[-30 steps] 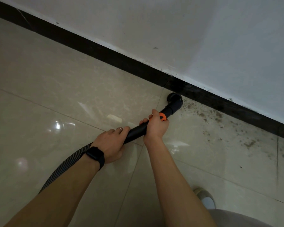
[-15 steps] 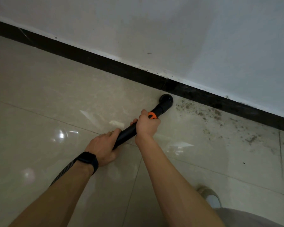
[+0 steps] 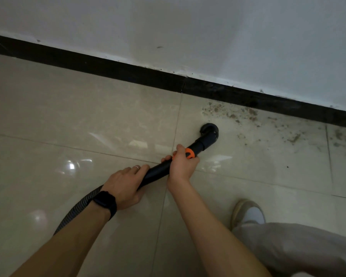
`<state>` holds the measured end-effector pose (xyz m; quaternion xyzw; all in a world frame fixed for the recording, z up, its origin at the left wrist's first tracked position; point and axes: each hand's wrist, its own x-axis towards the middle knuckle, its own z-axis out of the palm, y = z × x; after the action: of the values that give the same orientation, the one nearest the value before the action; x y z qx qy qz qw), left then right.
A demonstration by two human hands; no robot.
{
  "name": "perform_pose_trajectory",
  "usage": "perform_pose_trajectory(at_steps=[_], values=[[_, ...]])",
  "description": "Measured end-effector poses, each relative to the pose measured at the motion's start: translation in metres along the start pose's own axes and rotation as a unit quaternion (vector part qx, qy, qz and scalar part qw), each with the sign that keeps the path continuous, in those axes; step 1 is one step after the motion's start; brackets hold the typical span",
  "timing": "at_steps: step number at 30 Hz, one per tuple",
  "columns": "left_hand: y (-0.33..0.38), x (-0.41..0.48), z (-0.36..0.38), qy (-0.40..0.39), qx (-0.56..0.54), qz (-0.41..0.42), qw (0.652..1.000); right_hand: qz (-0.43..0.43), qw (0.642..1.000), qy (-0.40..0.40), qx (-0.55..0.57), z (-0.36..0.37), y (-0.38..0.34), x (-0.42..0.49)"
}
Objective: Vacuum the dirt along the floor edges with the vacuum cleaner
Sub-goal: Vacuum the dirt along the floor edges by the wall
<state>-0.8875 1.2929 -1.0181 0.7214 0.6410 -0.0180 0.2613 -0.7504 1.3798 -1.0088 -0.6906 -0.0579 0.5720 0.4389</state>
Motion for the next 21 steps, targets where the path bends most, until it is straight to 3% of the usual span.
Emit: perform_pose_trajectory(at_steps=[21], values=[[0.007, 0.031, -0.013, 0.011, 0.009, -0.048, 0.999, -0.012, 0.999, -0.049, -0.007, 0.026, -0.022, 0.032]])
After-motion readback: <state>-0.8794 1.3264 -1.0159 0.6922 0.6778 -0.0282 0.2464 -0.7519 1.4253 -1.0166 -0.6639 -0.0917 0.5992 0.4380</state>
